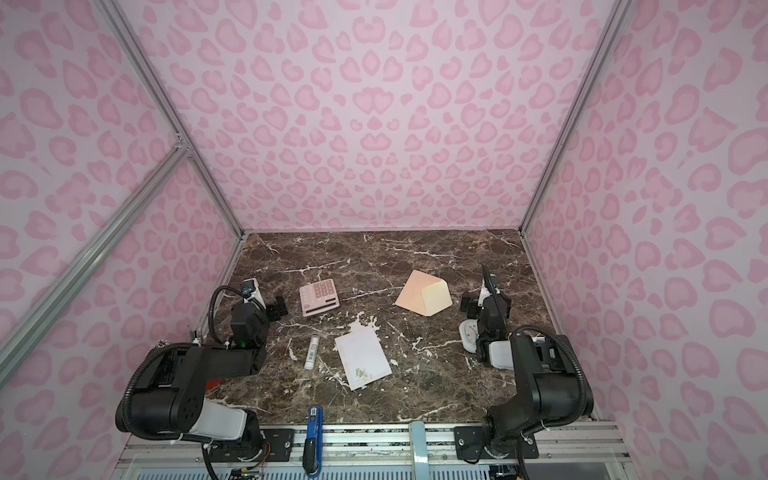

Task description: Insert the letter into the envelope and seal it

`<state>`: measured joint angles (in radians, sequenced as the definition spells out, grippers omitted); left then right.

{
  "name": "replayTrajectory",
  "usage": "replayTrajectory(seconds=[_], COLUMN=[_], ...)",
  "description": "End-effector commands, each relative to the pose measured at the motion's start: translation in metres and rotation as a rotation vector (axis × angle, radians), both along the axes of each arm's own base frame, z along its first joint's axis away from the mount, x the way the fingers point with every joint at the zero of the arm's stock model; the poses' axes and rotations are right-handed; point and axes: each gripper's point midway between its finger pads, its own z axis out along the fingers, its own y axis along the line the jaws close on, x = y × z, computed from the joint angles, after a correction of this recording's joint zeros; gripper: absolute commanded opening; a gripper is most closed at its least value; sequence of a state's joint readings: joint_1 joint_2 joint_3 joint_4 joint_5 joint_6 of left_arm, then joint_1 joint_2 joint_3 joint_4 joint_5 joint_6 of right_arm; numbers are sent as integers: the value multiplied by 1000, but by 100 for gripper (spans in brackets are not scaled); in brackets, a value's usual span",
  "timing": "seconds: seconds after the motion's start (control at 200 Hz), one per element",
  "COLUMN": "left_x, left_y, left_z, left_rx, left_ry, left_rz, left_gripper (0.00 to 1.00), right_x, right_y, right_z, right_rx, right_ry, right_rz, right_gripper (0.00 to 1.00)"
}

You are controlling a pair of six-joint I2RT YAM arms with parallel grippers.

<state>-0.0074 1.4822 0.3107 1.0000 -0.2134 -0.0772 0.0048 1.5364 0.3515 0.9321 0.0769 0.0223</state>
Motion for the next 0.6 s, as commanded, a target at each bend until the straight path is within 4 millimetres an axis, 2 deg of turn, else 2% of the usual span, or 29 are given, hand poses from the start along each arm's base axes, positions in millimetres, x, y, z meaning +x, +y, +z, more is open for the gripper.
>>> replayTrajectory(seconds=[0.0, 0.595], left_x=[2, 3], left_y=[-1, -2], left_z=[8, 8], left_rx=[11, 10], left_ry=[-32, -30], left_rz=[-13, -14], left_gripper=[98, 98], right_x=[2, 1], right_y=[0, 0], right_z=[3, 3], right_rx=[-1, -2], right_ry=[-11, -11], right_rz=[2, 3], right_gripper=[100, 100])
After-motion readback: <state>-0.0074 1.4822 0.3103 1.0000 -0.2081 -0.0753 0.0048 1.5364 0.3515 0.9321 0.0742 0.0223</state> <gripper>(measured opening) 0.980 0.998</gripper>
